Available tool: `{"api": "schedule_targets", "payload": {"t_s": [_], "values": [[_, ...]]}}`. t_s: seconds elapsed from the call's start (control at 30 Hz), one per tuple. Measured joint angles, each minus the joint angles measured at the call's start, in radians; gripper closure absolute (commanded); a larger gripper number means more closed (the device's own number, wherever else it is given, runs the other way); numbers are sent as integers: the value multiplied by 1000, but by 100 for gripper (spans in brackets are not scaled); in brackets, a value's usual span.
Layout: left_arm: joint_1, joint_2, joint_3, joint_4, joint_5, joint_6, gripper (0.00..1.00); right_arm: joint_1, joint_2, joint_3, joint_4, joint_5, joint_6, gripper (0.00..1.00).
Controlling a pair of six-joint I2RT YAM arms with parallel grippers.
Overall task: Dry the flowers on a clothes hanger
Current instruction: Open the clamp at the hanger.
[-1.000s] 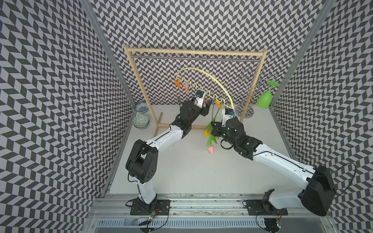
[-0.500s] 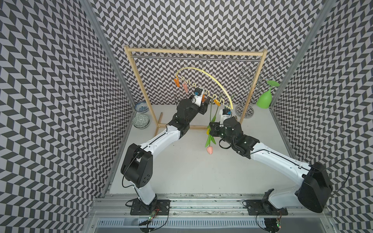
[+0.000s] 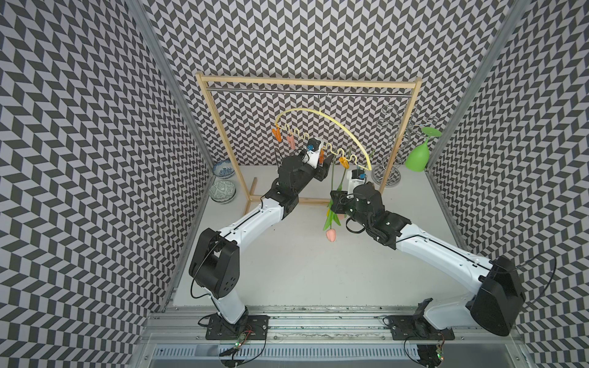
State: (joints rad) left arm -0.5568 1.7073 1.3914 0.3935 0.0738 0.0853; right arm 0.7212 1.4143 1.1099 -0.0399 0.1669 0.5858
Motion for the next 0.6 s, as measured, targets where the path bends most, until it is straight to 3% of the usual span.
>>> {"api": "schedule_targets", "payload": {"t_s": [0.23, 0.6], "values": [[0, 0, 0, -6, 4, 0, 46, -5, 0, 0, -1, -1, -2, 100], [0, 2, 0, -6, 10, -2, 42, -18, 12, 0, -3, -8, -2, 100]]}}
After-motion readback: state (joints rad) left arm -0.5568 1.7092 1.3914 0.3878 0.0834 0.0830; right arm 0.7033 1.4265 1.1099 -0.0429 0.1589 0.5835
